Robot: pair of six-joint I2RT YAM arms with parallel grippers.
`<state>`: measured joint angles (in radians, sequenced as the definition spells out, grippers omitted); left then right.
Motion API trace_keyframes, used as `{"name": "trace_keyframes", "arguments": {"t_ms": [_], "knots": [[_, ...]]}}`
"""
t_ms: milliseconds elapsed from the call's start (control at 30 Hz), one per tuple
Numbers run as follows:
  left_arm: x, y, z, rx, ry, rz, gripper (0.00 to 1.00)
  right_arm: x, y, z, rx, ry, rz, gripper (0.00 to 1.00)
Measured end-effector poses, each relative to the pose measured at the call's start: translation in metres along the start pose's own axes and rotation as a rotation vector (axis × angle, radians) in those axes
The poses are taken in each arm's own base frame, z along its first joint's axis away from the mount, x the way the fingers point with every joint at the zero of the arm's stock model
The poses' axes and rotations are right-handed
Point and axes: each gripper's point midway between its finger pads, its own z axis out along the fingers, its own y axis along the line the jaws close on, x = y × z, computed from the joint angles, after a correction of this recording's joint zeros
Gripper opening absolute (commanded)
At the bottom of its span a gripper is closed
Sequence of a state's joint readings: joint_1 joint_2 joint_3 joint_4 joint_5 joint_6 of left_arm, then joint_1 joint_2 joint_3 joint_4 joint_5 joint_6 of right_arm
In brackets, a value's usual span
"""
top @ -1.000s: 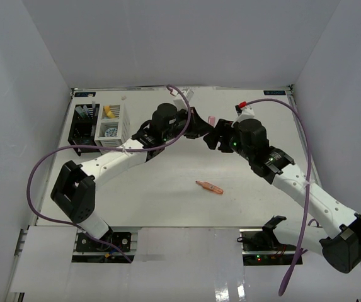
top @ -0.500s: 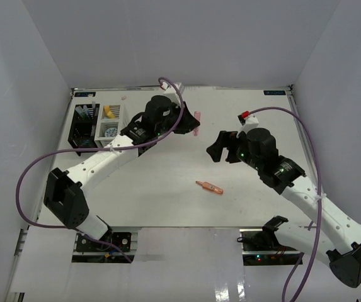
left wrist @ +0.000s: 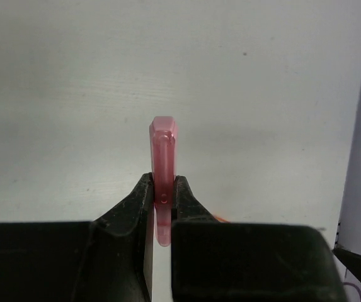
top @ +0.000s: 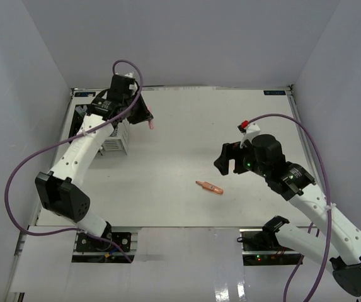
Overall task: Sort the stationery into containers
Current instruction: Place the pen in the storage box.
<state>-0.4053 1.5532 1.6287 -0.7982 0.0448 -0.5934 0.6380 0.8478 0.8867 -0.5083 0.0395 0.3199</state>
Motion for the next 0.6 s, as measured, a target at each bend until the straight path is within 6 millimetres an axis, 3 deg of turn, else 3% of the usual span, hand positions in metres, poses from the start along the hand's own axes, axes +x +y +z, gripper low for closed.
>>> {"name": "trace_keyframes", "arguments": {"t_ms": [300, 600], "knots": [[0.002, 0.122, -0.017, -0.309, 0.094, -0.271, 0.17, 0.008, 0.013, -0.012, -0.078, 0.022, -0.038, 0.92], [-0.015, 0.225, -0.069, -0.466, 0.032, -0.543, 0.19, 0.014, 0.041, -0.029, -0.186, 0.000, -0.137, 0.90]]}}
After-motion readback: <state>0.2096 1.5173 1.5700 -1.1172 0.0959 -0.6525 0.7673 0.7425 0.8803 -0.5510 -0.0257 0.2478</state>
